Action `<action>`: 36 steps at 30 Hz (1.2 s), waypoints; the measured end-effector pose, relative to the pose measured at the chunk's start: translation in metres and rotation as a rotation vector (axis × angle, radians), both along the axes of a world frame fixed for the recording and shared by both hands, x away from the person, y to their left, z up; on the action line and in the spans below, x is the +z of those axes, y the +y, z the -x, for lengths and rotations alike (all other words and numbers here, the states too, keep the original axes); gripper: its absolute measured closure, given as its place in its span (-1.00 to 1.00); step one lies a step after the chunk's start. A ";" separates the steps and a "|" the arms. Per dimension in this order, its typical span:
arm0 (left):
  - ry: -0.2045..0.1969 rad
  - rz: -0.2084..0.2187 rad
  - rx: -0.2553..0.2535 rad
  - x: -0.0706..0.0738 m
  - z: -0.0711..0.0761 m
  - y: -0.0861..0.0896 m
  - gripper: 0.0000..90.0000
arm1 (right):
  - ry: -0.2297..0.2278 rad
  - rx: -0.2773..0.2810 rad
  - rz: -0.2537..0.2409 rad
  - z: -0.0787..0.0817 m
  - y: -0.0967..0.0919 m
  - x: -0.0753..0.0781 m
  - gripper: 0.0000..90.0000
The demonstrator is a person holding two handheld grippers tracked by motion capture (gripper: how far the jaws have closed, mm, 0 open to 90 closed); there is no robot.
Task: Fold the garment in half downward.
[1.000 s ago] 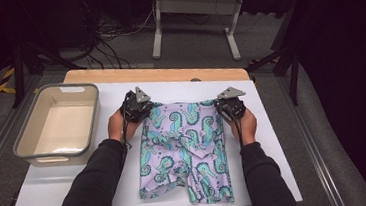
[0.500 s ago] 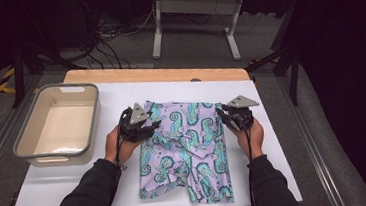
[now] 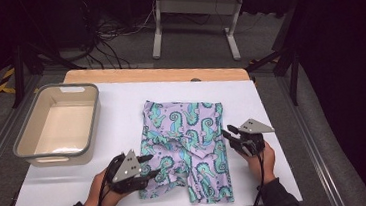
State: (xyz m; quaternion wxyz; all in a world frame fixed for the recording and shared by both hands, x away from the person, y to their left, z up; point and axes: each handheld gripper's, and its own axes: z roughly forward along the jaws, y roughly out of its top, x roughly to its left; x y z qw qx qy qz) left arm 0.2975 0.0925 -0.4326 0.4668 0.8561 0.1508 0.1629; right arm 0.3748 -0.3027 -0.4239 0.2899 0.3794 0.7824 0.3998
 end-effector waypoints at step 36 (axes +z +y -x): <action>-0.029 -0.075 0.016 -0.011 0.022 0.033 0.42 | 0.038 0.077 0.029 0.040 0.006 -0.011 0.39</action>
